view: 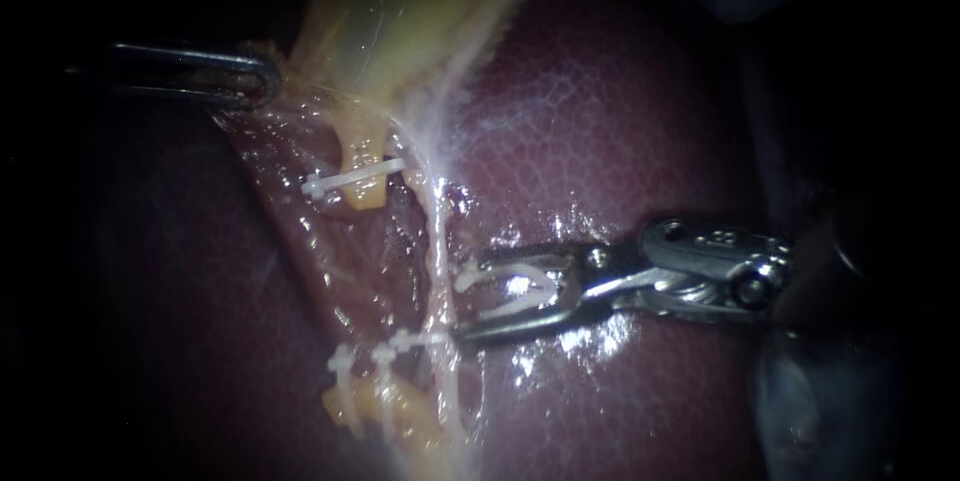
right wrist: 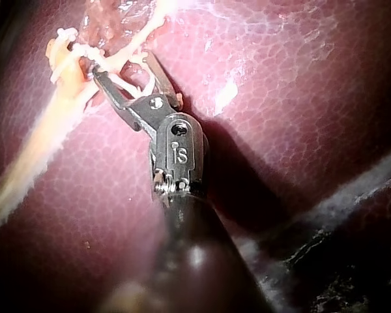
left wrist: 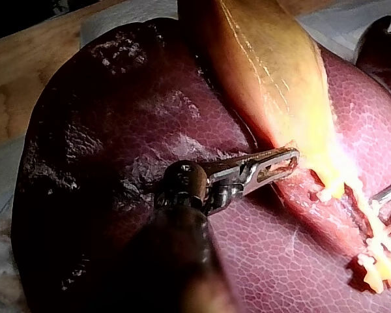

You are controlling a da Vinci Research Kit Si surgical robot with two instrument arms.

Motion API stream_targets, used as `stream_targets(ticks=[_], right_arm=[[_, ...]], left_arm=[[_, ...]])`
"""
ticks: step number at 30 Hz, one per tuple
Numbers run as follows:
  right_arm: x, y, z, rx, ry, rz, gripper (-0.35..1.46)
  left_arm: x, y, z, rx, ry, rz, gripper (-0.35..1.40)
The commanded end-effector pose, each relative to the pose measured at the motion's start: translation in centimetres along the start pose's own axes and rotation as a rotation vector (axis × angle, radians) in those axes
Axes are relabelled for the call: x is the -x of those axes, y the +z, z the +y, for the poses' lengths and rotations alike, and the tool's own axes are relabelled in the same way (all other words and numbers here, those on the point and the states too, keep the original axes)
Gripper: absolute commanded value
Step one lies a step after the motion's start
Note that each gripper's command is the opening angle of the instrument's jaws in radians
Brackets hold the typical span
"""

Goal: Clipping second clip right tube

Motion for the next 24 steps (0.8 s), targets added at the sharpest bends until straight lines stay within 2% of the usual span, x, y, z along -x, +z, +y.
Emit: stream_targets(ticks=[1,6,16,19,24], right_arm=[[0.02,0.04,0.04,-0.002,0.009,-0.002,0.48],[0.03,0.14,0.09,-0.021,0.029,0.010,0.48],[-0.07,0.36,0.08,-0.182,0.150,0.123,0.48],[-0.09,0.38,0.00,-0.227,0.180,0.146,0.48],[-0.18,0.37,-0.23,-0.280,0.202,0.166,0.47]], left_arm=[[0.00,0.00,0.00,0.000,0.000,0.000,-0.35],[0.00,0.00,0.00,0.000,0.000,0.000,-0.35],[-0.01,0.01,0.00,0.001,0.000,0.000,-0.35],[-0.01,0.01,0.00,0.001,0.000,0.000,-0.35],[-0.01,0.01,0.00,0.001,0.000,0.000,-0.35]])
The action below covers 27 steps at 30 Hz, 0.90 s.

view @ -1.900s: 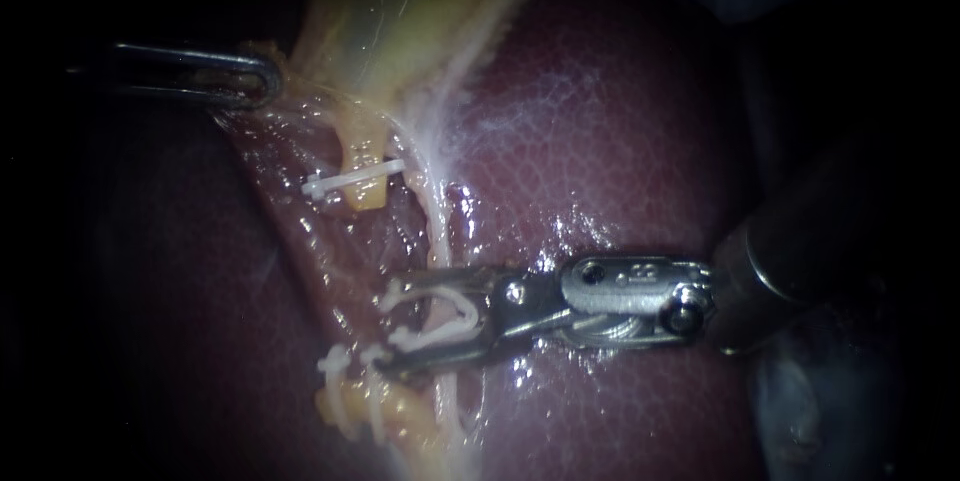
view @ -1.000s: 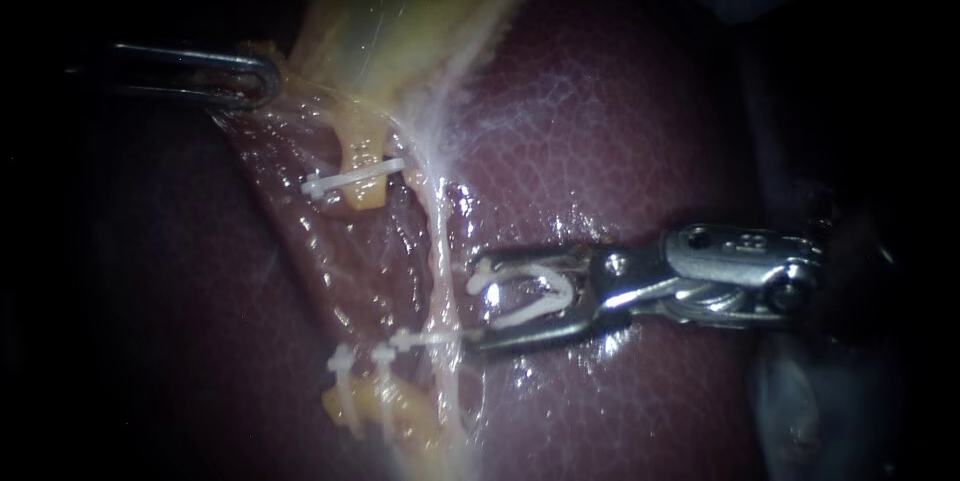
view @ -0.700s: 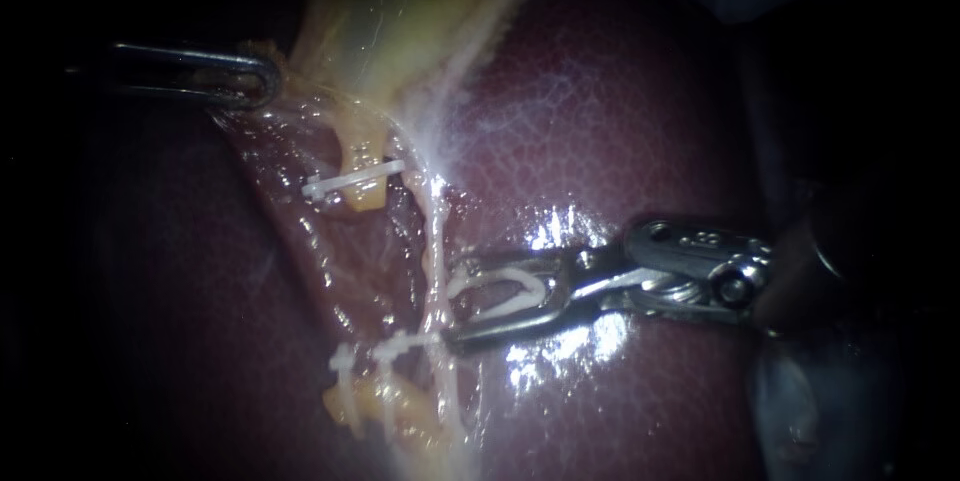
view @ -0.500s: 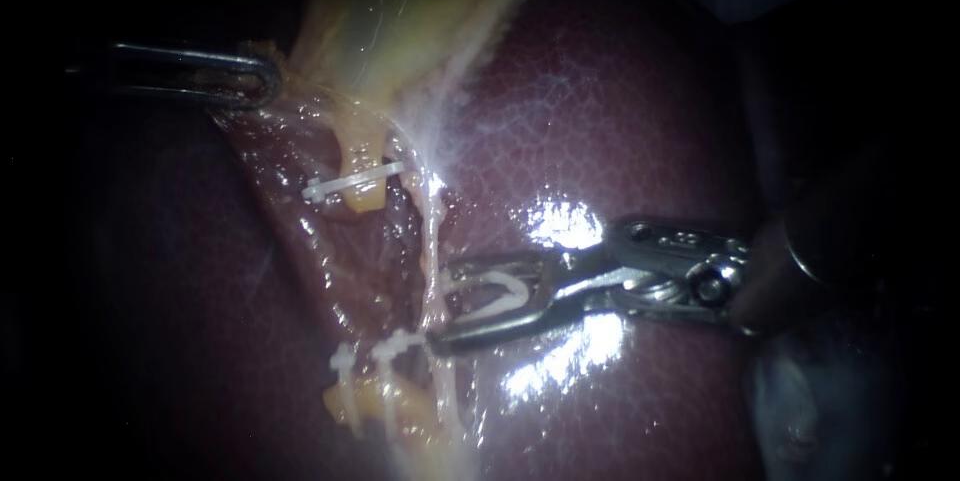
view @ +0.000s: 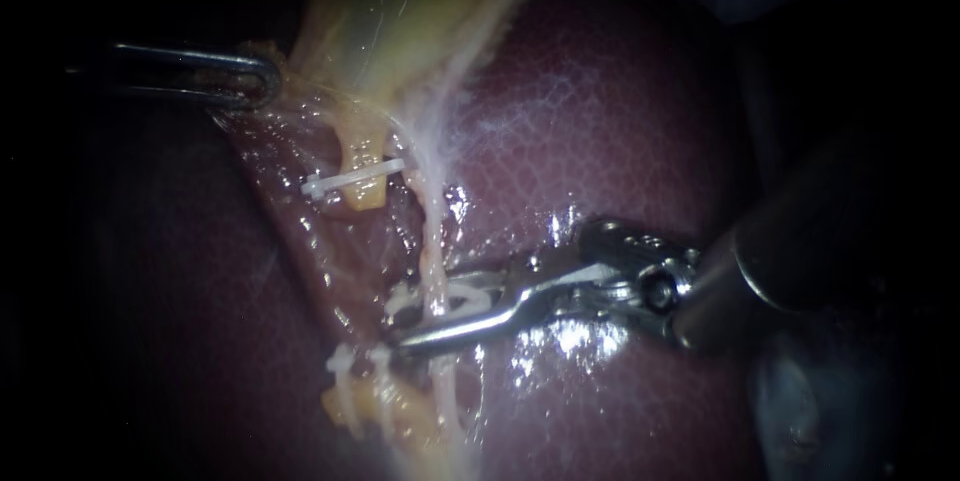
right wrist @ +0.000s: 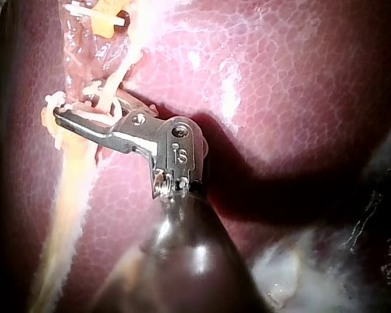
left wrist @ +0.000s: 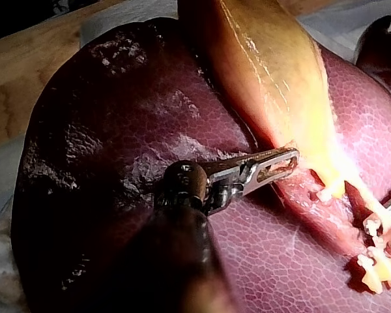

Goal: Clipping second clip right tube

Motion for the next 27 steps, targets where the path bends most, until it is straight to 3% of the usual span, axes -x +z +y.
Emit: stream_targets(ticks=[1,6,14,20,27], right_arm=[[-0.02,0.02,-0.06,-0.012,-0.001,0.005,0.46],[-0.10,0.04,-0.22,-0.030,0.010,0.018,0.44],[-0.11,-0.08,-0.19,-0.033,0.053,0.020,0.19],[-0.14,-0.14,-0.18,-0.048,0.072,0.035,-0.35],[-0.20,-0.18,-0.21,-0.053,0.076,0.038,-0.35]], left_arm=[[0.00,0.00,0.00,0.000,0.000,0.000,-0.35],[0.00,0.00,0.00,0.000,0.000,0.000,-0.35],[0.00,-0.01,0.00,0.000,0.000,0.000,-0.35],[0.00,-0.01,0.00,0.000,0.000,0.000,-0.35],[0.00,-0.01,0.00,0.000,0.000,0.000,-0.35]])
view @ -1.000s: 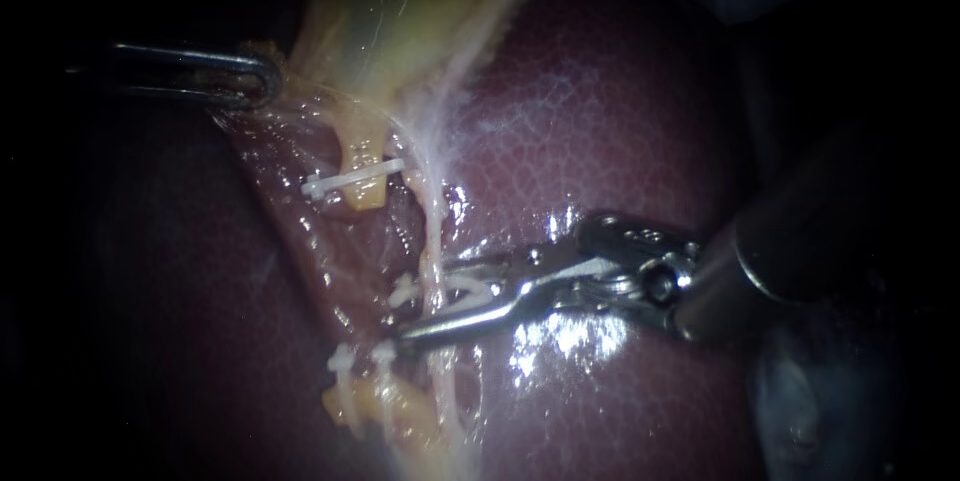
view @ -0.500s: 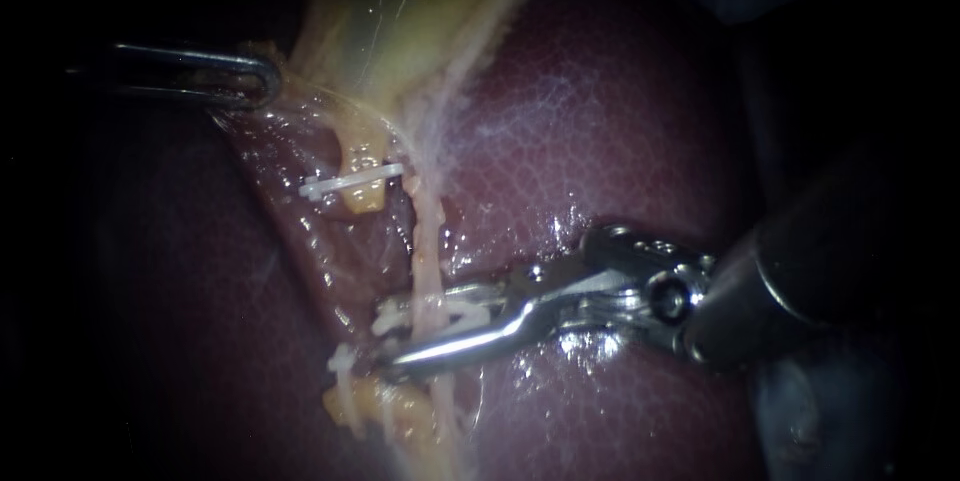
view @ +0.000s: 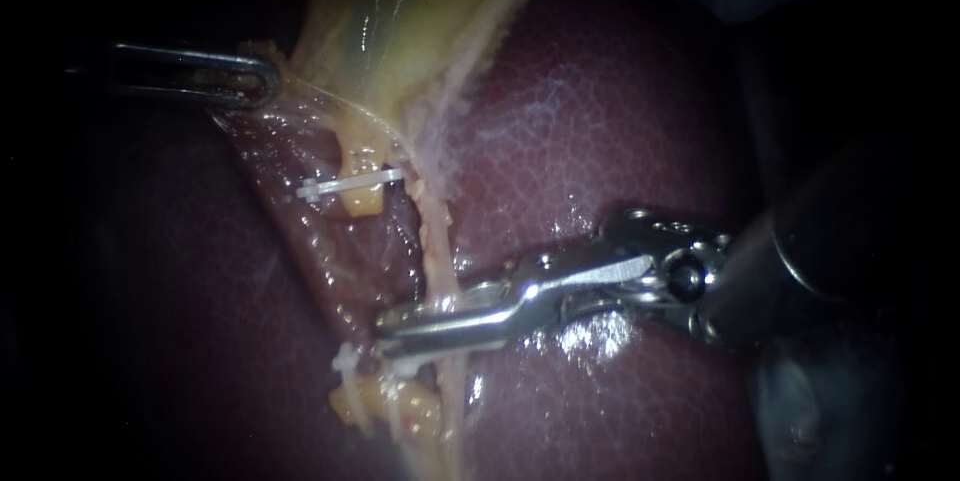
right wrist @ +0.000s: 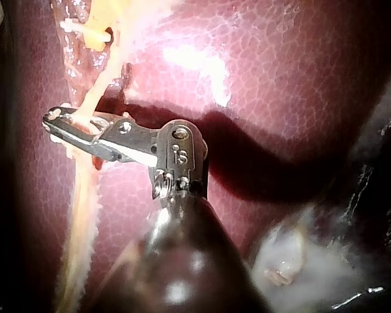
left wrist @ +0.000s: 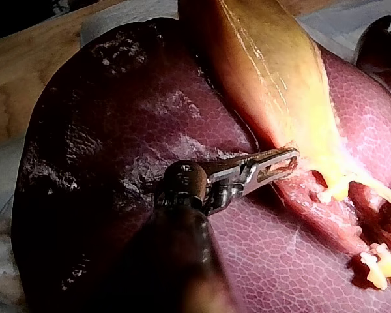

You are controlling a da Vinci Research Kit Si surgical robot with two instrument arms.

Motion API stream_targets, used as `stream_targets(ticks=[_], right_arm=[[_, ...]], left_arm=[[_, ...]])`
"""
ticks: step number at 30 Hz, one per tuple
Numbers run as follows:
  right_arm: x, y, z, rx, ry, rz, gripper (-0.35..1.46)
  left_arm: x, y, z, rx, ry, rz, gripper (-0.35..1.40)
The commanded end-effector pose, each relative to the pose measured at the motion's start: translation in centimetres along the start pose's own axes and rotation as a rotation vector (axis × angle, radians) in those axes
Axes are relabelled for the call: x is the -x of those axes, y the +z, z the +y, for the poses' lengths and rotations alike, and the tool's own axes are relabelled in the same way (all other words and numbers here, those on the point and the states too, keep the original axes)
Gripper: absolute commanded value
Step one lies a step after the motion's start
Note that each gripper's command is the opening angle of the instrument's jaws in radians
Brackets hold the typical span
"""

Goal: Clipping second clip right tube

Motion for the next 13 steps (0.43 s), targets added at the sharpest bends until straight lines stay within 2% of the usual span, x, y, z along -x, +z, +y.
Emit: stream_targets(ticks=[1,13], right_arm=[[0.00,0.00,0.00,-0.001,-0.001,0.000,-0.35],[0.01,0.00,0.04,-0.004,-0.002,-0.003,-0.35]], left_arm=[[0.00,0.00,0.00,0.000,0.000,0.000,-0.35],[0.01,0.00,0.00,0.000,-0.001,0.000,-0.35]])
